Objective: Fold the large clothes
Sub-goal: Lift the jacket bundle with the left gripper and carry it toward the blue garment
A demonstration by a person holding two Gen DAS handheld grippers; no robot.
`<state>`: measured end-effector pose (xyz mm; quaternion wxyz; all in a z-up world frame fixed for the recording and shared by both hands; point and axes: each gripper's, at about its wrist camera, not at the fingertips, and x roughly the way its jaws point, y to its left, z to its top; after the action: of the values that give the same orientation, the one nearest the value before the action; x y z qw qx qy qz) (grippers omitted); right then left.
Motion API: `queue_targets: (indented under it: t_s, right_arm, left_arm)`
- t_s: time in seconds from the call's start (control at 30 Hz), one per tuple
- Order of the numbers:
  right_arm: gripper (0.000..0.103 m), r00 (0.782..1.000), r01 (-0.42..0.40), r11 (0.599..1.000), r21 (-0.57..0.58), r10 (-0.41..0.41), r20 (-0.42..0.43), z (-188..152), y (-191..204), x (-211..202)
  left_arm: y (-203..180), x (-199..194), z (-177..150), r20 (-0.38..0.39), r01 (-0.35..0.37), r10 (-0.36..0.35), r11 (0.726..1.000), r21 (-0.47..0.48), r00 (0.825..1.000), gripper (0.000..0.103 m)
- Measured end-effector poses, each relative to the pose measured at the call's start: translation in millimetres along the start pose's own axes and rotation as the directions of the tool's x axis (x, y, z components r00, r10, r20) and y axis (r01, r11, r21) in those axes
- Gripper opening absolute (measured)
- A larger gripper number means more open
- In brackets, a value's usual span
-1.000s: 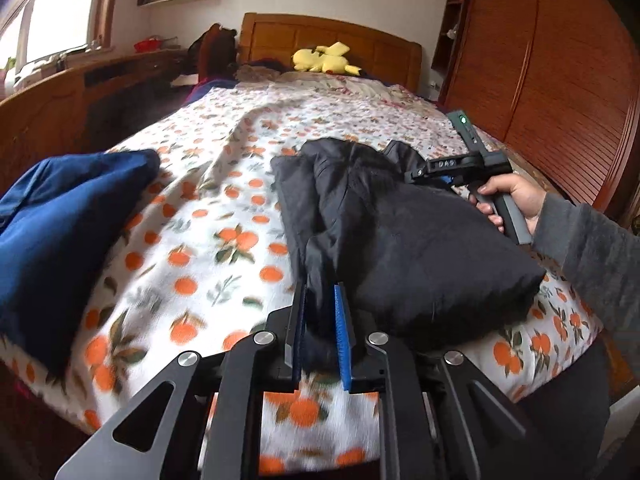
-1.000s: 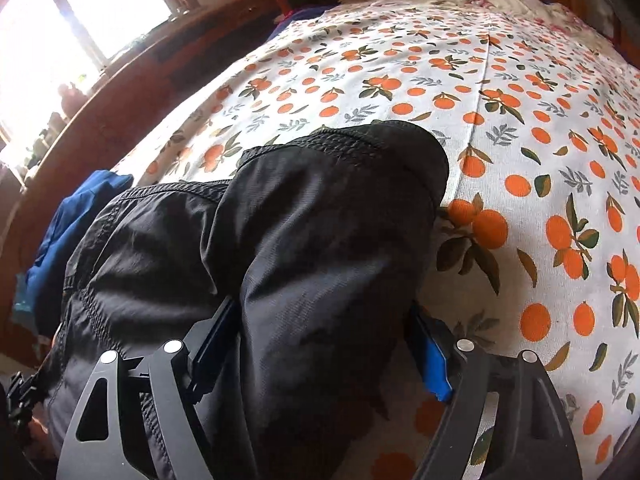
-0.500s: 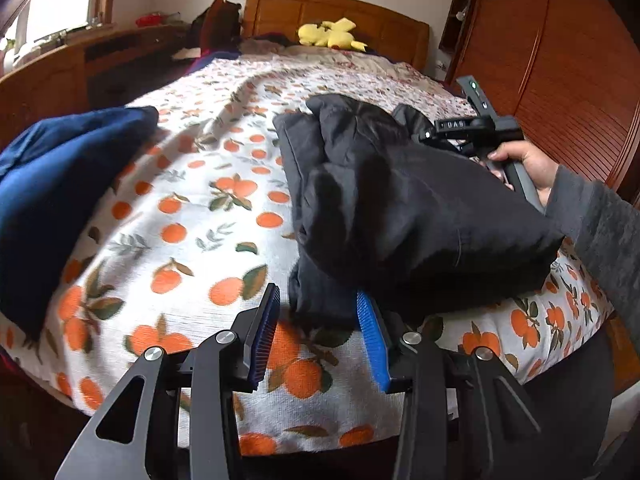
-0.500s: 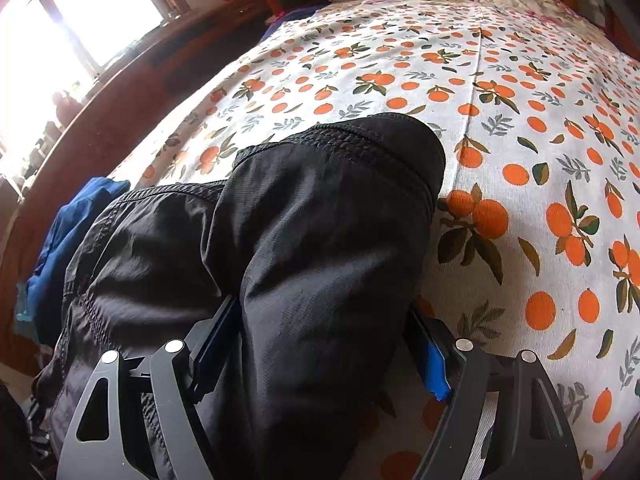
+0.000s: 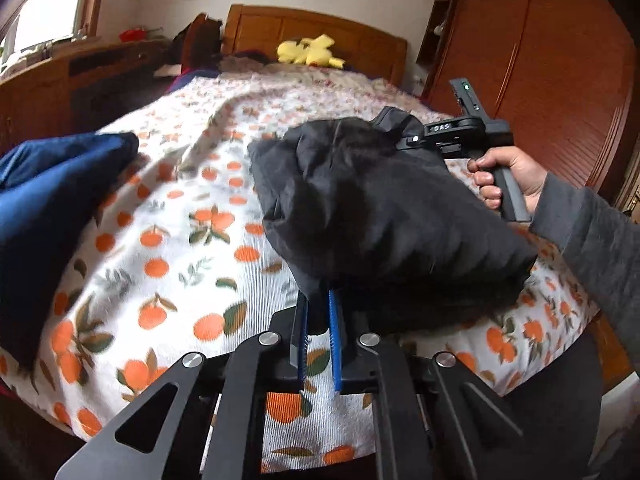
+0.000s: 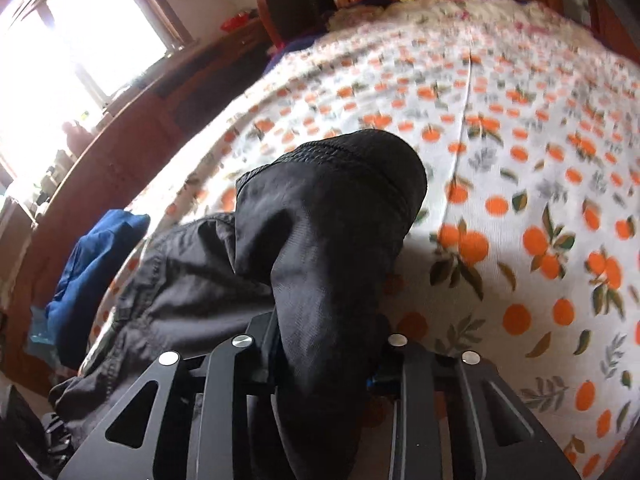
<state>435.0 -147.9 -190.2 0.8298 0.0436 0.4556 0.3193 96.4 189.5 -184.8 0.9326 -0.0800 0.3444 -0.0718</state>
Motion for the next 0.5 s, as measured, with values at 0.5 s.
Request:
queue_targets:
  t_s: [0.5]
  right_arm:
    - [0.022, 0.984, -0.063, 0.981, -0.184, 0.092, 0.152, 63.4, 191.6, -2.0]
  left_arm:
    - [115.6, -96.0, 50.1, 0.214, -0.195, 0.213, 0.975, -0.104, 0.953, 0.008]
